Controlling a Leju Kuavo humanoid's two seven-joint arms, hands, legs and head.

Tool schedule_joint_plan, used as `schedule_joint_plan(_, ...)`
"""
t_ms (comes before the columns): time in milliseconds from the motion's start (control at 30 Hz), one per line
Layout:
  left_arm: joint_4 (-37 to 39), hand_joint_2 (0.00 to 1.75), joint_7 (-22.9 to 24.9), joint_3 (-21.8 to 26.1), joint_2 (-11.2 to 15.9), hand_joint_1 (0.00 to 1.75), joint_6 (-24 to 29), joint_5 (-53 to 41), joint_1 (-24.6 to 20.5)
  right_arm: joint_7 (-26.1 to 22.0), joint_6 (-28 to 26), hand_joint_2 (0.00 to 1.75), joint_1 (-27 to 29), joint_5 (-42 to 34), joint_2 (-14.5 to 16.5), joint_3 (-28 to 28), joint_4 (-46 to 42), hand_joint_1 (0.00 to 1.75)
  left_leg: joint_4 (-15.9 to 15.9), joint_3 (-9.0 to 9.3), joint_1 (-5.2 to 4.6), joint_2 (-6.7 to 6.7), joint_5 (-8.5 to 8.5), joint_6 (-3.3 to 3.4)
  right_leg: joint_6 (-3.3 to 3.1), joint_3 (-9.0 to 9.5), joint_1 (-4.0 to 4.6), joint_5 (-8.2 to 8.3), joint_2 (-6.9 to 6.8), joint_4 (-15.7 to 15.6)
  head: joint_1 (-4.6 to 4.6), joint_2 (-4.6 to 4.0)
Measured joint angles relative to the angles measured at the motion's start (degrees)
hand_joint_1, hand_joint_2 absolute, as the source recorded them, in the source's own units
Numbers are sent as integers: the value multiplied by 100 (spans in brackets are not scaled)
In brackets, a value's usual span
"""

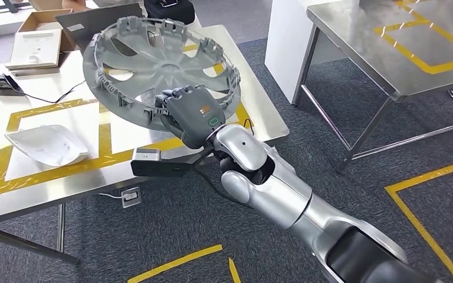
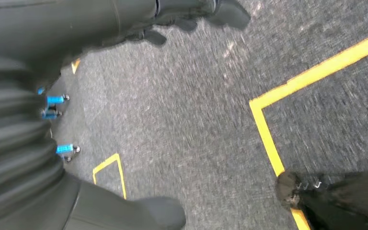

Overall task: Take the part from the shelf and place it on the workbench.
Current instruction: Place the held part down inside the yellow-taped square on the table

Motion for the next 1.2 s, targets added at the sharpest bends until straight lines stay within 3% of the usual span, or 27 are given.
schedule_joint_plan(33, -1, 175, 2, -4, 2, 0, -14, -24, -12, -44, 41, 175, -66, -94, 112, 8, 347, 175, -379, 122, 6, 1, 252, -5, 27, 36, -5, -40, 5, 14, 0, 0)
schedule_joint_plan(67, -1, 175, 2, -7, 4, 0, -29, -48, -36, -100, 63, 175, -133, -186, 239, 16, 727, 175, -710, 221, 3, 5, 389, 13, 55, 52, -4, -72, 7, 38, -6, -1)
schedule_joint_plan(133, -1, 175, 2, -16, 5, 0, -58, -90, -92, -184, 76, 175, -223, -318, 494, 27, 1461, 175, -959, 291, -11, 6, 467, 84, 110, 35, 16, -114, 6, 71, -9, -1)
schedule_joint_plan(200, 1, 175, 14, -40, -4, 0, -86, -137, -136, -230, 103, 175, -277, -424, 728, 39, 2110, 175, -973, 290, -4, -3, 526, 122, 95, 14, 45, -120, 3, 87, -2, -1)
schedule_joint_plan(300, 3, 175, 55, -101, -15, 0, -151, -233, -204, -191, 231, 175, -377, -629, 1015, 76, 2871, 175, -985, 284, 8, -51, 542, 121, 16, 32, 62, -104, -3, 56, 2, -1)
schedule_joint_plan(400, 4, 175, 89, -165, -20, 0, -216, -323, -277, -39, 360, 175, -571, -897, 1183, 185, 3393, 175, -985, 285, 4, -79, 528, 151, 11, 65, 61, -109, -17, 8, 3, -1)
schedule_joint_plan(500, 6, 175, 125, -250, -42, 0, -252, -397, -356, 68, 416, 175, -748, -1090, 1294, 335, 3817, 175, -983, 285, -6, -78, 525, 190, 47, 74, 53, -105, -19, -15, 2, 0)
schedule_joint_plan(667, 9, 175, 207, -342, -70, 0, -282, -462, -416, 91, 430, 175, -885, -1162, 1370, 476, 4280, 175, -975, 286, -19, -69, 531, 213, 194, 77, 33, -94, -18, -23, 0, 0)
schedule_joint_plan(1200, 21, 175, 215, -431, -125, 0, -350, -509, -438, 145, 348, 175, -1152, -1227, 1407, 582, 4674, 175, -977, 291, -7, -65, 556, 187, 198, 57, 43, -91, -17, 12, 0, 0)
